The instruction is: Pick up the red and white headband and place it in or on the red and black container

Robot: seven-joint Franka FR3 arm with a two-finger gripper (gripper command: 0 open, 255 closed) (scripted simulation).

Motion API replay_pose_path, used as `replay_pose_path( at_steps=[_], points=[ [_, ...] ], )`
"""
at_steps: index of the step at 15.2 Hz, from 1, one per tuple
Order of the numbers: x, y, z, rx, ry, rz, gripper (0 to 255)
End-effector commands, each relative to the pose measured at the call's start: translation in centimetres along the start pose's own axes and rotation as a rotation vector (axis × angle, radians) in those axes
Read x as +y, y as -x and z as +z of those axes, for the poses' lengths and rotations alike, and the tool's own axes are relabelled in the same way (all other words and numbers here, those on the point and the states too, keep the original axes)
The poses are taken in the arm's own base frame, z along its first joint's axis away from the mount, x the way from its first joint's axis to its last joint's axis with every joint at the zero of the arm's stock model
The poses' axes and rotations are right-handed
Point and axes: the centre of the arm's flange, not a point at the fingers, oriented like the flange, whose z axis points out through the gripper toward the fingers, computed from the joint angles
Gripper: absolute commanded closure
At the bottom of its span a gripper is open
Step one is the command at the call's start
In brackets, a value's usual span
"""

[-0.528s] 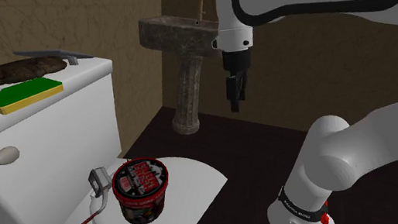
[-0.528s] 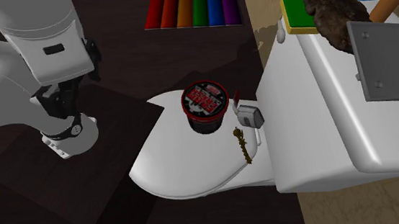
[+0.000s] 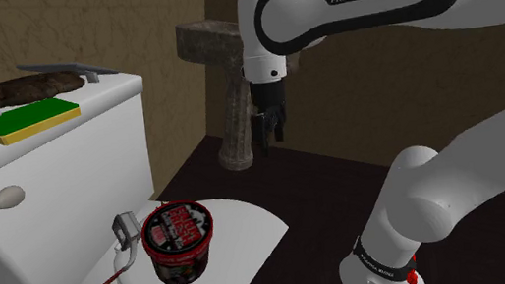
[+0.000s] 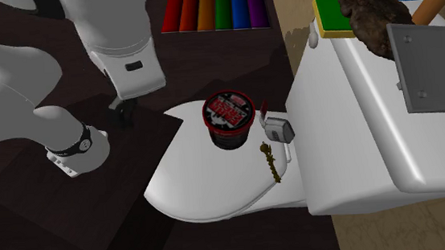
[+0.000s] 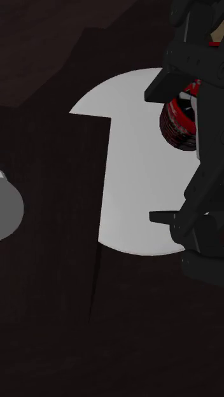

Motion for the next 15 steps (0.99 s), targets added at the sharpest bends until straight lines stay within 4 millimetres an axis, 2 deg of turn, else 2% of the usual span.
replay_pose_path(
  at_steps=[1, 15],
  points=[
    [-1.3, -2.1, 0.7, 0.002, -0.005, 0.018, 0],
    [-9.0, -17.7, 6.2, 0.003, -0.036, 0.137, 0]
  ],
)
